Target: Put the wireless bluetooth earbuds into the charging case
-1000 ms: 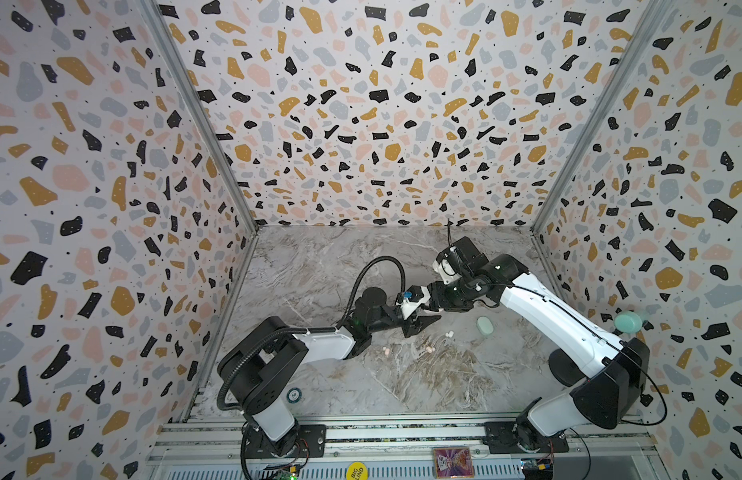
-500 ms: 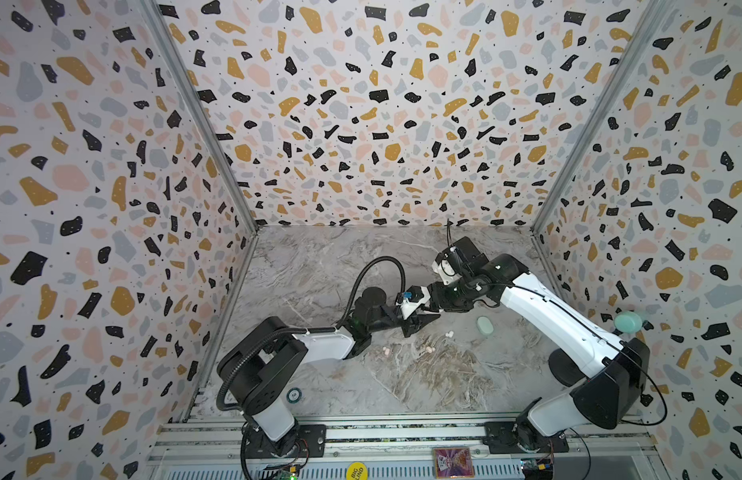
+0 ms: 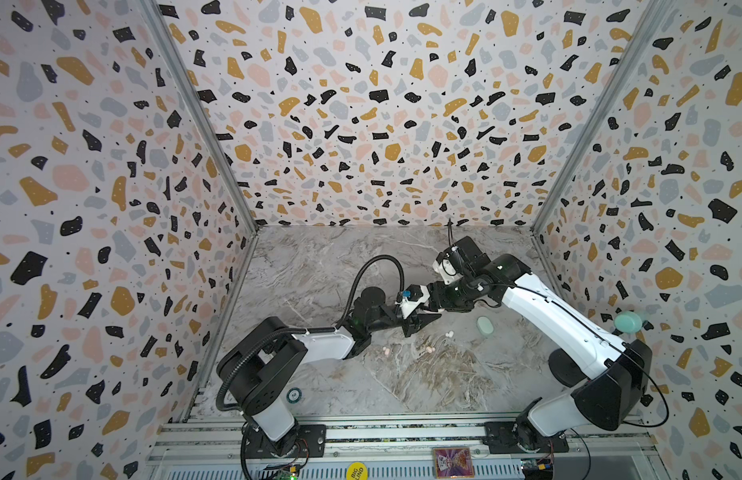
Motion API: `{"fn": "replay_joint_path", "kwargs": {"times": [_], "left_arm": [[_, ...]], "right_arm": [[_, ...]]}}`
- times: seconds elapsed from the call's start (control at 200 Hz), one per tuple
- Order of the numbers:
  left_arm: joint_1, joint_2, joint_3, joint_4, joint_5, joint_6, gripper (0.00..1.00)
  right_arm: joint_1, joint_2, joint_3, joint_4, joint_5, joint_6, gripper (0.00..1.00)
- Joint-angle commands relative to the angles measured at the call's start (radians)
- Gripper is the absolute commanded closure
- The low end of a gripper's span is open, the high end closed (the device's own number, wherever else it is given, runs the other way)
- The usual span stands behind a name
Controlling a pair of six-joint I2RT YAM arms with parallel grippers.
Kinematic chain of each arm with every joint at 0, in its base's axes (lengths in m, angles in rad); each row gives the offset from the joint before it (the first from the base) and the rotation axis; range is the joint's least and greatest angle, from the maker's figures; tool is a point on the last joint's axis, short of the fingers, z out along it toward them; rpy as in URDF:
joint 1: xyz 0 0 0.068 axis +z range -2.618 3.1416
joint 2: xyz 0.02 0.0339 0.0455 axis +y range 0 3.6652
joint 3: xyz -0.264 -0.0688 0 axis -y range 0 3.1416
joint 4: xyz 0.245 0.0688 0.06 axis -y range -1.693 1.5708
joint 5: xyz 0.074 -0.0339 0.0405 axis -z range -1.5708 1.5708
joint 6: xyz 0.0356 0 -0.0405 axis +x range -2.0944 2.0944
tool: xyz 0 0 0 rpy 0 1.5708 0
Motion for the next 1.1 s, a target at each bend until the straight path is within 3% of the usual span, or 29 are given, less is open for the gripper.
{"fn": "replay_joint_path", "kwargs": {"times": [0.0,0.375,0.601,0.826,1.091], "left_arm": [[-0.01,-0.021,-0.013,0.038,0.022,-0.026,0.62],[-0.007,-0.089,-0.098,0.026,0.024,-0.079,0.64],[0.001,-0.165,-0.127,0.03,0.105,-0.16,0.65],[0.006,-0.274,-0.16,-0.001,0.138,-0.177,0.65],[0.011,-0.319,-0.175,-0.014,0.157,-0.157,0.66]], "right_arm": [[0.007,-0.058,0.031,0.034,-0.041,0.007,0.24],[-0.085,-0.17,0.028,0.0,-0.097,-0.031,0.11],[-0.092,-0.234,-0.026,0.02,-0.065,-0.242,0.11],[0.018,-0.304,-0.092,0.122,-0.021,-0.437,0.11],[0.112,-0.331,-0.14,0.199,-0.004,-0.535,0.12]]}}
